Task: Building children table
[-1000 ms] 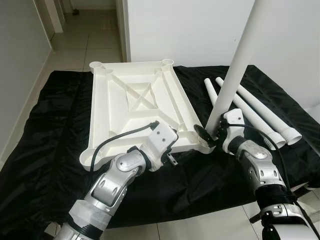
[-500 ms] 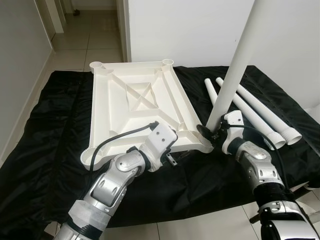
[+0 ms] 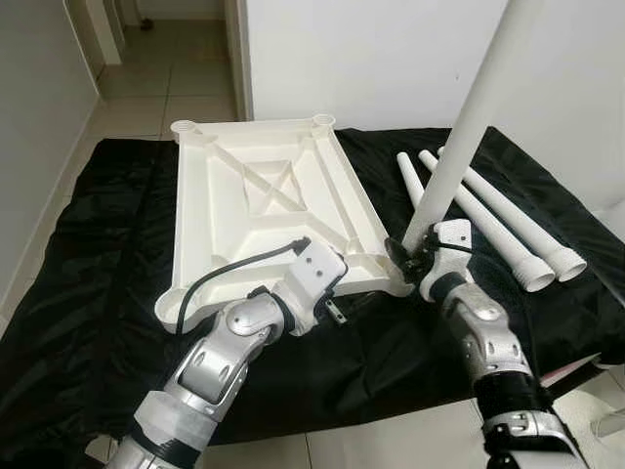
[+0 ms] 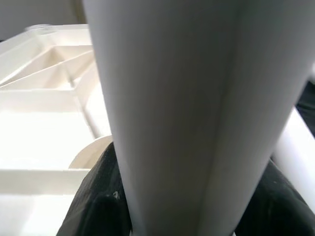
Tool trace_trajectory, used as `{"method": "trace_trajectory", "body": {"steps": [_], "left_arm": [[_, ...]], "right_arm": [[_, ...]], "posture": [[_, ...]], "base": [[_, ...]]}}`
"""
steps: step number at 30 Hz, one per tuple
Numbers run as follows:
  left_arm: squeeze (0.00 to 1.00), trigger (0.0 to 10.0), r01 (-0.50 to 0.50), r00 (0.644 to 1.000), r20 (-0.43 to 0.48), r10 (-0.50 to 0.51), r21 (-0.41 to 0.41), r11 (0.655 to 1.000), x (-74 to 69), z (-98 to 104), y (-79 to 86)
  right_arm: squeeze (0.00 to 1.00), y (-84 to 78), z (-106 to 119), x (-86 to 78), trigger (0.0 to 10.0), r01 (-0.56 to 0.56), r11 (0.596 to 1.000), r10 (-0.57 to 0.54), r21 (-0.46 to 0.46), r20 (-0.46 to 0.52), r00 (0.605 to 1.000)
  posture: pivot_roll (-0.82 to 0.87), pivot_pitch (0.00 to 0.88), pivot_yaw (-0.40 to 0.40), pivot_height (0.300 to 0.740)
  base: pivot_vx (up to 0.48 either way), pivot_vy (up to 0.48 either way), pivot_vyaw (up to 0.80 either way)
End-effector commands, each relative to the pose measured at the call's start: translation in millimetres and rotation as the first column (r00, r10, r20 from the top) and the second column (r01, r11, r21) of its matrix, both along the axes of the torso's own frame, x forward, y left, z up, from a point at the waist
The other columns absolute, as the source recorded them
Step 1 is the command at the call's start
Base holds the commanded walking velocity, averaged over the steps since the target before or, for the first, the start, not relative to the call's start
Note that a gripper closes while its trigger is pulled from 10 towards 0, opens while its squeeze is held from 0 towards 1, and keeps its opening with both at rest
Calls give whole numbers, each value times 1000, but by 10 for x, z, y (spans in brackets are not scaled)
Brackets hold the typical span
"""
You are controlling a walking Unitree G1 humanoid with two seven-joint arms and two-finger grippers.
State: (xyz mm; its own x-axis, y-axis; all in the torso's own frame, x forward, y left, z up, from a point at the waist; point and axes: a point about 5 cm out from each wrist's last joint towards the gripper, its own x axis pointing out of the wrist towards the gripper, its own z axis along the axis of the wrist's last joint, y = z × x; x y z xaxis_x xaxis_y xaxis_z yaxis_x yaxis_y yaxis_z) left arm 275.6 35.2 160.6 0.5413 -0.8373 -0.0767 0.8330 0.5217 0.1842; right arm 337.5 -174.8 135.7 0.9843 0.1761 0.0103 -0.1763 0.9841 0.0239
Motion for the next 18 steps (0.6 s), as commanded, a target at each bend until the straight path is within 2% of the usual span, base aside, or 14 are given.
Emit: {"method": "trace_trajectory", "body": {"steps": [1, 4, 5, 7, 9, 10, 12, 14, 18], "left_arm": [[0, 10000, 25, 1000, 3, -25, 10, 1000, -4, 21, -20], [0, 10000, 29, 1000, 5, -29, 10, 1000, 2, 25, -32], [0, 10000, 29, 1000, 5, -29, 10, 1000, 2, 25, -32], [0, 10000, 28, 1000, 8, -28, 8, 1000, 8, 32, -37], [0, 10000, 28, 1000, 8, -28, 8, 1000, 8, 32, -37], [0, 10000, 28, 1000, 8, -28, 6, 1000, 10, 34, -38], [0, 10000, 27, 1000, 7, -27, 2, 1000, 6, 28, -53], [0, 10000, 27, 1000, 7, -27, 0, 1000, 2, 26, -61], [0, 10000, 31, 999, 5, -31, -5, 999, -8, 25, -79]], "right_arm": [[0, -37, -36, -28, 10000, 111, 992, -110, 56, -28, 994], [0, -9, -21, -90, 10000, 246, 966, -246, 72, -7, 969], [0, -9, -21, -90, 10000, 246, 966, -246, 72, -7, 969], [0, 21, -22, -158, 10000, 333, 940, -334, 78, 1, 943], [0, 21, -22, -158, 10000, 333, 940, -334, 78, 1, 943], [0, 34, -21, -186, 10000, 362, 929, -364, 77, 5, 931], [0, 115, -49, -277, 10000, 470, 877, -471, 101, -21, 882], [0, 143, -52, -302, 10000, 497, 862, -497, 101, -28, 867], [0, 195, -15, -307, 10000, 499, 862, -500, 92, -16, 866]], "posture": [[-54, 4, 7, 740], [-55, 1, 6, 740], [-55, 1, 6, 740], [-57, 0, 2, 740], [-57, 0, 2, 740], [-57, 0, 2, 740], [-62, 0, -1, 740], [-65, 0, 1, 740], [-70, 0, -1, 740]], "base": [[0, 0, 0], [0, 0, 0], [0, 0, 0], [0, 0, 0], [0, 0, 0], [0, 0, 0], [0, 0, 0], [0, 0, 0], [0, 0, 0]]}}
